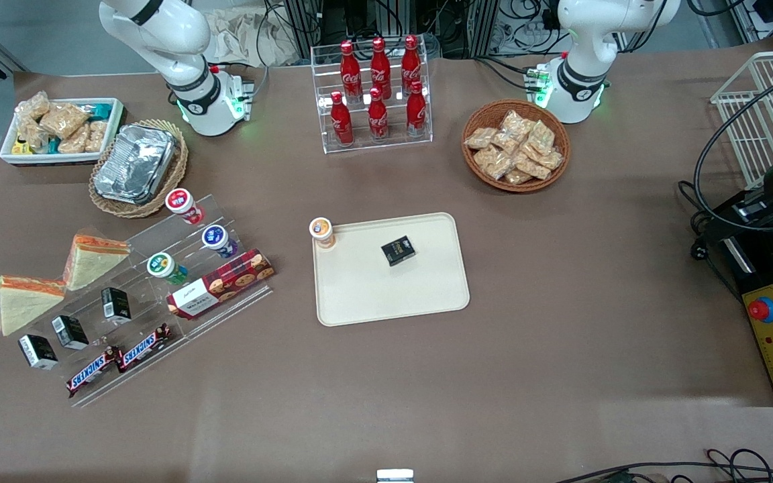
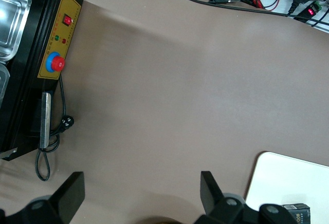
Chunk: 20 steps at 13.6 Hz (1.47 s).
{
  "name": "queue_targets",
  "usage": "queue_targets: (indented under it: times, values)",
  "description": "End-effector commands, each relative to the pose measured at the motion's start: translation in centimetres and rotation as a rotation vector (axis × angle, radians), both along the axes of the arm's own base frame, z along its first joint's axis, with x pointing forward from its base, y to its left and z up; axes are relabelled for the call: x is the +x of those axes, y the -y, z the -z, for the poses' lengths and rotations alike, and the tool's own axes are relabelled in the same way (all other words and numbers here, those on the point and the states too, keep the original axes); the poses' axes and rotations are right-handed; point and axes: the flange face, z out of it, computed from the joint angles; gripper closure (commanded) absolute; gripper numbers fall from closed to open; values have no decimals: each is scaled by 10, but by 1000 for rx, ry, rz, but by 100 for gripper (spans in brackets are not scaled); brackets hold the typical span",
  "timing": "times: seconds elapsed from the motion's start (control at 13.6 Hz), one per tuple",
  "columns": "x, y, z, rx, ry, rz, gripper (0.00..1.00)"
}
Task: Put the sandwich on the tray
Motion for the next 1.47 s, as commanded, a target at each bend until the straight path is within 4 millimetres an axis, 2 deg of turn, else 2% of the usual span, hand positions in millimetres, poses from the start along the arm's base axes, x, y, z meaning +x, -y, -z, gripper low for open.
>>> queue_targets:
  times: [0.0, 0.29, 0.51, 0.81, 1.4]
  values:
    - [-9, -5, 21, 20, 31, 62, 1]
    - [-20, -9, 49, 14, 46, 95, 1]
    - [-19, -8, 69, -3, 80, 122, 1]
    - [-5, -2, 84, -31, 147, 251, 1]
    - [11, 1, 103, -20, 219, 278, 1]
